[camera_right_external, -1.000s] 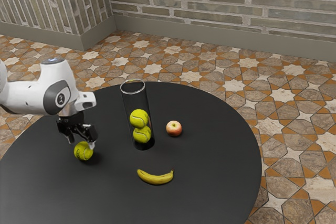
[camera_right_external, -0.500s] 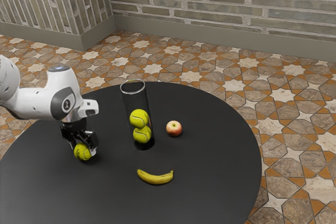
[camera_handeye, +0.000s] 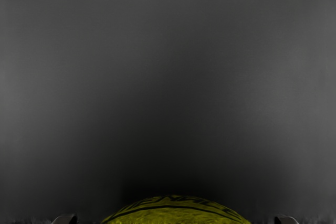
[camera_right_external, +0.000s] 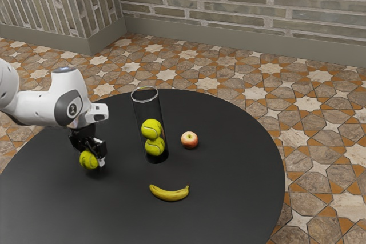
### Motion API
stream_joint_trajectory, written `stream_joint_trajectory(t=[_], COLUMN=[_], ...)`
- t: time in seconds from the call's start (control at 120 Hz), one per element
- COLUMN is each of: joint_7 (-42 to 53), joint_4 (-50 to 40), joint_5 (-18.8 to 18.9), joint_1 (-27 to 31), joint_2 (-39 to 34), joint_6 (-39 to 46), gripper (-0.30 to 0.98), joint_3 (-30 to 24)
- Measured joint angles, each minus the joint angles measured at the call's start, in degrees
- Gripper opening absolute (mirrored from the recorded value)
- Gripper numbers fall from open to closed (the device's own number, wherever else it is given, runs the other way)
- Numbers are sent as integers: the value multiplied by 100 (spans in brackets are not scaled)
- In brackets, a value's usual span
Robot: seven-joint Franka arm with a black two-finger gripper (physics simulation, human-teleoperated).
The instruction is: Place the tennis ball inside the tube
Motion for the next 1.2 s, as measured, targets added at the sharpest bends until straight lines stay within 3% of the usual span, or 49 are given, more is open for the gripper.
stream_joint_trajectory(t=[0.317,0.567,0.7,0.958,1.2], joint_7=[-74,-92,-96,-124,-140], joint_4=[1459,2887,3446,4888,5434], joint_5=[-44,-7,-14,-24,-24], joint_1=[-80,-30,-282,-588,-762], joint_2=[-668,-755,-521,593,1067], joint_6=[-1891,-3494,-3891,-4252,-4362], gripper=[34,34,34,34,34], joint_3=[-337,-665,-806,-768,-742])
